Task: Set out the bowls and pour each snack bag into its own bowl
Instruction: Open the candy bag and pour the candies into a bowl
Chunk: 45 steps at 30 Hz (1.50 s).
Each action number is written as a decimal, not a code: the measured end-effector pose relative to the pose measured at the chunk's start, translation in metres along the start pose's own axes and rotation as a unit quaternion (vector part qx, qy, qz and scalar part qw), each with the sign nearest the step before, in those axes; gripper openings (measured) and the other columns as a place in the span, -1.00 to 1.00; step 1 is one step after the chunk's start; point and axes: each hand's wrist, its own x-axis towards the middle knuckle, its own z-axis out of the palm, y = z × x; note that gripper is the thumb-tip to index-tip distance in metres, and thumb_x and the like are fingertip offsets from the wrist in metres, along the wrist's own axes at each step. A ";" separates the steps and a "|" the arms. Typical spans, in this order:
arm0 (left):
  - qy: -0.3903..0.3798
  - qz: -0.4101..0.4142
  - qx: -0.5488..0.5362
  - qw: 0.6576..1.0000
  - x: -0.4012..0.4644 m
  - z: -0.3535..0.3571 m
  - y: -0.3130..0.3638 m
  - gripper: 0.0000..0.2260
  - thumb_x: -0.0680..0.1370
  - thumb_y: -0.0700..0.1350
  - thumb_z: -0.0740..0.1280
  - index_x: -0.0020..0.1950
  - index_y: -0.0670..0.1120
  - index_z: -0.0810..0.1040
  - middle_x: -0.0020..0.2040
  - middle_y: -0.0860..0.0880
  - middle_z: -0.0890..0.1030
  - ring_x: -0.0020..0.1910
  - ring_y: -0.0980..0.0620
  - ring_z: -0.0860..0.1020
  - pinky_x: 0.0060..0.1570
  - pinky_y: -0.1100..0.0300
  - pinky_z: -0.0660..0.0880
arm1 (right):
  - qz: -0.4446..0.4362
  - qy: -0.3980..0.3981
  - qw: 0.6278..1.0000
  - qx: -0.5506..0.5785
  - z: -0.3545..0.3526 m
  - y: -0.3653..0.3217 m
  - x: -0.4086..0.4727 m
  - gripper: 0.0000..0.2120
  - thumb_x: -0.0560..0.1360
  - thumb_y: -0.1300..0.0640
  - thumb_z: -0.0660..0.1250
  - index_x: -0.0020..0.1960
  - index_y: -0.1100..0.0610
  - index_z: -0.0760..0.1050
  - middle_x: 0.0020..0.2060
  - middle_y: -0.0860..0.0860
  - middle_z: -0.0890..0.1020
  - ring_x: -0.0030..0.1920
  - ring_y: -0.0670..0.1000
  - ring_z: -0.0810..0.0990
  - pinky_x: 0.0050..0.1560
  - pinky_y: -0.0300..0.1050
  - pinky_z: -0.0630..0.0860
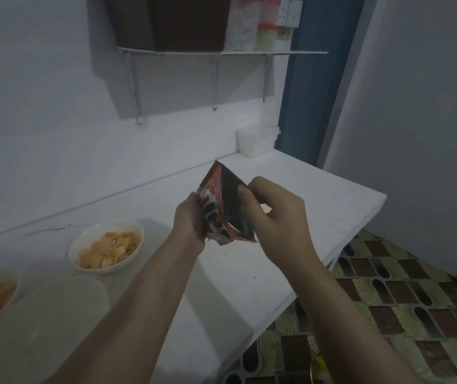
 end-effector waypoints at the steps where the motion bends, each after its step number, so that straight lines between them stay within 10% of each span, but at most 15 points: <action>1: 0.023 0.019 0.006 1.000 -0.001 -0.001 0.001 -0.69 0.66 -0.02 0.06 0.09 -0.13 0.54 0.09 -0.20 0.62 0.08 -0.20 0.61 0.19 -0.16 0.53 | -0.002 -0.008 1.000 -0.006 -0.001 -0.002 0.001 -0.70 0.62 0.03 0.20 -0.15 0.17 0.57 -0.25 -0.01 0.64 -0.10 -0.06 0.56 -0.26 -0.11 0.57; 7: 0.106 0.085 -0.011 0.991 -0.018 -0.025 0.014 -0.76 0.66 -0.07 0.12 -0.15 -0.06 0.46 -0.19 -0.06 0.53 -0.14 -0.01 0.54 0.15 -0.02 0.51 | -0.006 -0.005 1.000 0.002 0.007 -0.015 0.004 -0.65 0.61 0.00 0.16 -0.15 0.17 0.59 -0.27 0.02 0.65 -0.20 0.04 0.60 -0.26 0.13 0.60; 17: 0.226 0.085 -0.038 0.970 -0.060 -0.136 0.043 -0.78 0.60 -0.10 0.17 -0.15 -0.13 0.54 -0.16 -0.15 0.59 -0.06 -0.17 0.59 0.15 -0.13 0.54 | -0.067 -0.149 0.982 0.097 0.078 -0.065 0.000 -0.69 0.61 0.05 0.28 -0.27 0.13 0.48 -0.37 -0.06 0.58 -0.25 -0.03 0.55 -0.34 -0.16 0.43; 22: 0.307 0.132 -0.071 0.940 -0.085 -0.203 0.065 -0.49 0.64 0.24 0.00 -0.11 -0.10 0.55 -0.16 -0.10 0.67 -0.14 -0.09 0.66 0.01 -0.05 0.60 | -0.070 -0.215 0.967 0.114 0.128 -0.103 -0.009 -0.79 0.61 0.02 0.27 -0.14 0.10 0.49 -0.25 -0.10 0.64 -0.21 -0.09 0.59 -0.26 -0.16 0.53; 28: 0.371 0.178 -0.010 0.911 -0.095 -0.270 0.075 -0.52 0.67 0.16 0.01 -0.20 -0.08 0.54 -0.32 -0.04 0.66 -0.34 0.02 0.67 -0.29 0.18 0.59 | -0.012 -0.275 0.951 0.142 0.177 -0.129 -0.028 -0.95 0.63 0.10 0.26 0.06 -0.01 0.50 -0.09 -0.11 0.64 -0.22 -0.19 0.60 -0.35 -0.36 0.52; 35: 0.423 0.266 0.102 0.860 -0.085 -0.323 0.070 -0.60 0.68 0.13 0.01 -0.01 -0.15 0.44 -0.20 -0.02 0.55 -0.19 0.09 0.58 -0.21 0.23 0.53 | 0.047 -0.255 0.950 0.176 0.213 -0.150 -0.056 -0.84 0.60 -0.05 0.27 0.15 -0.10 0.55 -0.04 -0.18 0.66 -0.04 -0.16 0.64 -0.06 -0.14 0.64; 45: 0.383 0.288 0.185 0.858 -0.075 -0.338 0.059 -0.61 0.67 0.14 0.02 -0.08 -0.15 0.39 -0.25 0.03 0.50 -0.25 0.19 0.53 -0.29 0.31 0.43 | 0.015 -0.190 0.982 -0.001 0.239 -0.139 -0.069 -0.90 0.59 0.12 0.31 -0.09 -0.01 0.56 -0.23 -0.22 0.63 -0.15 -0.24 0.59 -0.28 -0.50 0.42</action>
